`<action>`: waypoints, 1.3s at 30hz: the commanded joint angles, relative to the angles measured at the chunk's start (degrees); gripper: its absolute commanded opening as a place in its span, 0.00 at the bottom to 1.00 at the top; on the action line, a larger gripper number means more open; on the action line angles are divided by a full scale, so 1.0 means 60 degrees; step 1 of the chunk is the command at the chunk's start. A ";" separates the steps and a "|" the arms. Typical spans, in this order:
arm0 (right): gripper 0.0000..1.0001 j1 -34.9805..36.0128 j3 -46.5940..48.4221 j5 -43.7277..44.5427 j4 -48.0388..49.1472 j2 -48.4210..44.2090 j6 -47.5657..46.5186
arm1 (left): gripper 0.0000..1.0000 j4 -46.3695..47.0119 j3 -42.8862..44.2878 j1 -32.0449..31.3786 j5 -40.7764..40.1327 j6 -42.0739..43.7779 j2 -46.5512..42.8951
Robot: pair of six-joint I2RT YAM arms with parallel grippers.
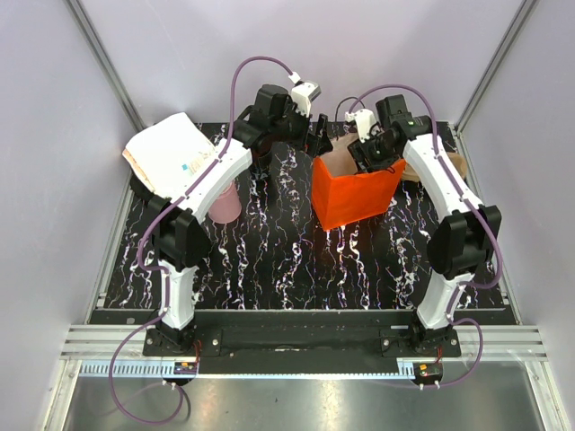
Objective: Pack the takeout coffee
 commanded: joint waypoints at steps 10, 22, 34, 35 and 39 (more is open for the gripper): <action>0.69 0.0088 0.0827 -0.0212 -0.0583 -0.1328 -0.0124 | 0.99 0.0190 0.0595 -0.0044 0.0090 -0.0007 -0.0156; 0.94 0.0088 0.1076 -0.0432 -0.0424 -0.2676 -0.0198 | 0.99 -0.0264 0.1035 -0.0029 -0.0262 0.0373 -0.0697; 1.00 0.0088 0.0374 0.0124 0.1100 -0.4155 0.0344 | 0.99 -0.1069 0.1358 0.0000 -0.1344 0.1427 -0.1838; 1.00 0.0088 0.0185 0.0328 0.1376 -0.4388 0.0388 | 0.99 -0.1215 0.1314 0.0000 -0.1463 0.1544 -0.1957; 1.00 0.0088 -0.0154 0.0871 0.1936 -0.4873 0.0520 | 0.99 -0.1465 0.0583 0.0044 -0.2238 0.2465 -0.2979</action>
